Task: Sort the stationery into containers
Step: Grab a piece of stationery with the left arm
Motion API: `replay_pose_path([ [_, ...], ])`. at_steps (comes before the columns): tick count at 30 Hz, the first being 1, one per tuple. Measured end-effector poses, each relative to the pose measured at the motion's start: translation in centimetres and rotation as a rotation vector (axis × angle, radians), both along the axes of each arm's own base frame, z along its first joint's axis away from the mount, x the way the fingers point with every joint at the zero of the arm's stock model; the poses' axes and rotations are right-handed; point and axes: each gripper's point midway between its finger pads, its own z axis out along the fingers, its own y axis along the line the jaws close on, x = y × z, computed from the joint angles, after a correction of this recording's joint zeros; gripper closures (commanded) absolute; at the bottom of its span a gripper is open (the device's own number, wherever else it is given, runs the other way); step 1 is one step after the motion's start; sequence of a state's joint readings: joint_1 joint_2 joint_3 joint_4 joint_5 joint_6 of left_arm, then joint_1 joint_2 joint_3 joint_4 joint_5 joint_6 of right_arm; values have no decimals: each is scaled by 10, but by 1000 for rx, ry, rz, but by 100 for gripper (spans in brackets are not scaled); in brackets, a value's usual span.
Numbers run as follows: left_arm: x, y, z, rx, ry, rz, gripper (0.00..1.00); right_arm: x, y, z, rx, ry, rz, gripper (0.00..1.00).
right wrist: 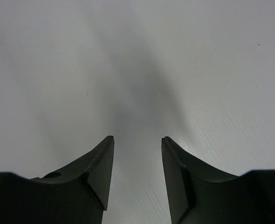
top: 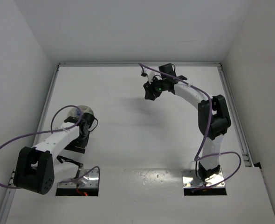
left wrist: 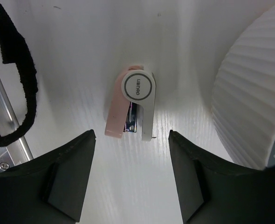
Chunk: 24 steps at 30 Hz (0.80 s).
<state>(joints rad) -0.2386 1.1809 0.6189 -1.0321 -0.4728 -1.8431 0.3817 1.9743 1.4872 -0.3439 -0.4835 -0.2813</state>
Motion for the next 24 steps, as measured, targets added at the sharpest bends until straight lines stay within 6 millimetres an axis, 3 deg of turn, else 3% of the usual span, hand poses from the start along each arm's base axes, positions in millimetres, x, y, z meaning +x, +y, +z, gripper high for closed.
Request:
replay_pose_path([
  [15, -7, 9, -16, 8, 22, -3, 36, 13, -8, 9, 13, -18, -25, 53],
  [21, -5, 10, -22, 10, 36, -4, 53, 12, -7, 7, 20, -4, -26, 53],
  [24, -2, 11, -22, 9, 25, -3, 68, 11, -7, 3, 18, 7, -26, 53],
])
